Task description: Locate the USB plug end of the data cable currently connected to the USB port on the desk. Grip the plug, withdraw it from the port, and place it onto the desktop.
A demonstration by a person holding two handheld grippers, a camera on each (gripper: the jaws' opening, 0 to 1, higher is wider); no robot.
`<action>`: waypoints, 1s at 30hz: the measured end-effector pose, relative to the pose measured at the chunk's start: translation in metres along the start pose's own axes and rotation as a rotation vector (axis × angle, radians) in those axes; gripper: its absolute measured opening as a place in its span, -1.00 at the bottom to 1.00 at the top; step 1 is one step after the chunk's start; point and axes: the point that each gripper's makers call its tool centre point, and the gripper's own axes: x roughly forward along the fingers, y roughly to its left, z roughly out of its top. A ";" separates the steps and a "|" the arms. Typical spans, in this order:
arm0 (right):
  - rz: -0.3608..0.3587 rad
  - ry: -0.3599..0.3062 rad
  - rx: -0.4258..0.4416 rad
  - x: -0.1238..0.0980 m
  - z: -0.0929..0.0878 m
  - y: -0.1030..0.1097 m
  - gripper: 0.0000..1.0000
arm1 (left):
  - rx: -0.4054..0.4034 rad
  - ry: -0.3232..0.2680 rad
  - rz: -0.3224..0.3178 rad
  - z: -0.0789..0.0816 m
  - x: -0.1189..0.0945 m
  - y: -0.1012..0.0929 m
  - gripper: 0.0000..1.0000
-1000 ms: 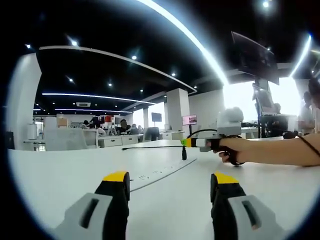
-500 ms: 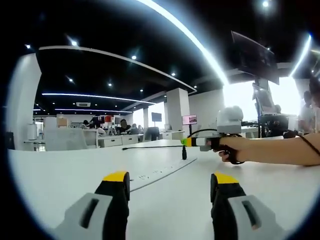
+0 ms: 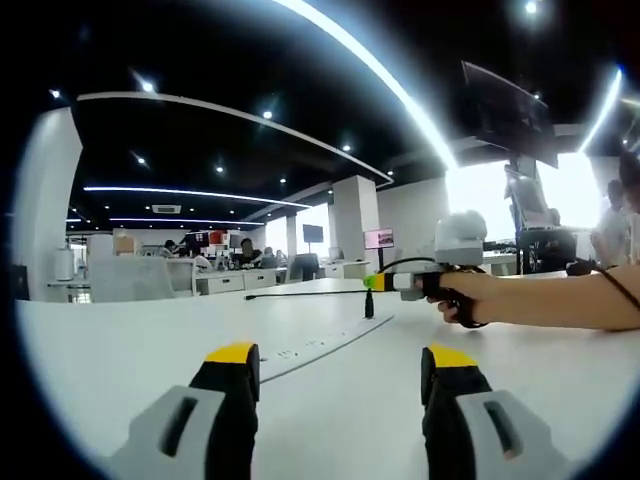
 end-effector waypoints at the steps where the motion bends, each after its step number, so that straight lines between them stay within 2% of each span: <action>1: 0.001 0.002 -0.016 0.000 0.000 0.003 -0.88 | 0.000 0.000 0.000 0.000 0.000 0.000 0.32; 4: -0.006 0.014 -0.110 0.000 0.000 0.006 -0.88 | -0.001 -0.001 0.000 0.000 0.000 0.000 0.32; 7: 0.010 0.014 -0.065 -0.002 -0.001 0.006 -0.88 | -0.001 -0.001 0.000 0.000 0.000 0.000 0.32; 10: -0.006 0.001 0.035 -0.004 -0.001 -0.001 -0.88 | -0.003 -0.001 0.001 0.000 0.000 0.000 0.32; 12: -0.009 -0.005 0.058 -0.004 -0.001 -0.006 -0.88 | -0.004 -0.001 0.001 0.000 0.000 0.000 0.32; 15: -0.014 -0.002 0.045 -0.005 -0.001 -0.002 -0.88 | -0.003 -0.001 0.001 -0.001 0.000 0.000 0.33; 23: -0.003 0.015 -0.077 -0.005 -0.002 0.010 -0.88 | -0.003 -0.001 0.001 -0.001 0.000 0.000 0.33; 30: -0.015 0.006 0.023 -0.008 -0.002 -0.002 -0.88 | -0.004 0.000 0.002 -0.001 0.000 0.000 0.33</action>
